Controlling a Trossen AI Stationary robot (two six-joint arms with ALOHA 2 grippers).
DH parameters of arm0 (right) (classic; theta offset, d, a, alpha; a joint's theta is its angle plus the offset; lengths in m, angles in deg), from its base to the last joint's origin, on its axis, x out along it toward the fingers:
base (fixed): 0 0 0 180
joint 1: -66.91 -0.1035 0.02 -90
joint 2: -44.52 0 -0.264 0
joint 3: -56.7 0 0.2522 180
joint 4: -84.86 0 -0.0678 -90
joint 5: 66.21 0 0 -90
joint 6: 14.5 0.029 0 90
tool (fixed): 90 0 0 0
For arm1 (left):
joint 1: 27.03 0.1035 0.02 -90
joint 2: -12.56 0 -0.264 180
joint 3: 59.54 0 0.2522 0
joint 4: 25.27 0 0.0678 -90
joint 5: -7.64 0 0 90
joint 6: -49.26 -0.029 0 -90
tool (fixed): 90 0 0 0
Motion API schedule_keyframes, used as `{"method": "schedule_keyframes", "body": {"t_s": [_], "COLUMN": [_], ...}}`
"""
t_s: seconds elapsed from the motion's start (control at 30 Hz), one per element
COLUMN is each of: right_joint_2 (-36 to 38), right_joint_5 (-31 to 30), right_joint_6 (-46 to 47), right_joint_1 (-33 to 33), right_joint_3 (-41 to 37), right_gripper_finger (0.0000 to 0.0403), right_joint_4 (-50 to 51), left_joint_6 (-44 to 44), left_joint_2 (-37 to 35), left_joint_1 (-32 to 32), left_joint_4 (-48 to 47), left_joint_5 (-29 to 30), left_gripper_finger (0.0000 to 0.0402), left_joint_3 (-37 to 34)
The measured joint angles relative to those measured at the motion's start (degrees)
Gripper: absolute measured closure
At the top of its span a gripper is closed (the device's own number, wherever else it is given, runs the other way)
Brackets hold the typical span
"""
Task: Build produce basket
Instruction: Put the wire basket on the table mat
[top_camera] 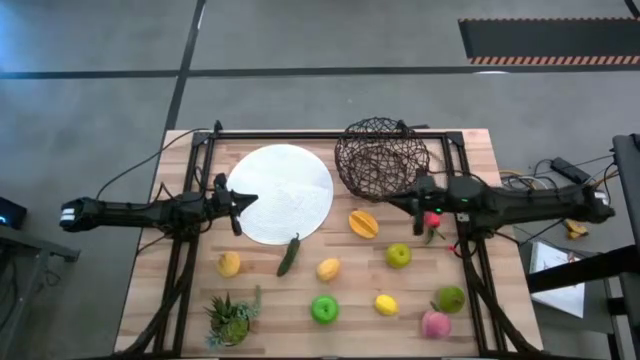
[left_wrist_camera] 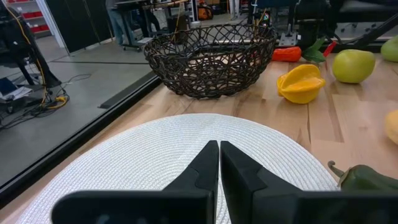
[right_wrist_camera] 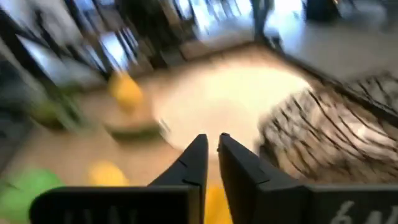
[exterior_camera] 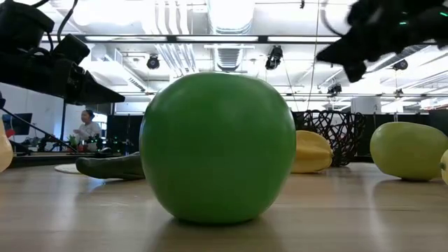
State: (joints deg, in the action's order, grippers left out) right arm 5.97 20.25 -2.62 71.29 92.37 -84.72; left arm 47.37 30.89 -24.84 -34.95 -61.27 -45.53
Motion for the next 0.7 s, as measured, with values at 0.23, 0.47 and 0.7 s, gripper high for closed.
{"method": "schedule_keyframes", "body": {"t_s": [0.23,0.47,0.7], "right_joint_2": [-17.23,-33.47,-46.83], "right_joint_5": [-5.41,-9.95,-9.79], "right_joint_6": [-3.66,-6.59,-9.16], "right_joint_1": [0.02,0.04,0.73], "right_joint_3": [21.51,38.32,48.58], "right_gripper_finger": [0.0296,0.0257,0.0255], "right_joint_4": [27.69,46.67,54.28], "left_joint_6": [-0.01,-0.02,0.01], "left_joint_2": [0.02,0.02,0.02], "left_joint_1": [0.0,0.0,0.0], "left_joint_4": [-0.01,-0.02,-0.02], "left_joint_5": [-0.01,-0.02,-0.02], "left_gripper_finger": [0.0401,0.0401,0.0401], "left_joint_3": [0.0,0.0,0.0]}}
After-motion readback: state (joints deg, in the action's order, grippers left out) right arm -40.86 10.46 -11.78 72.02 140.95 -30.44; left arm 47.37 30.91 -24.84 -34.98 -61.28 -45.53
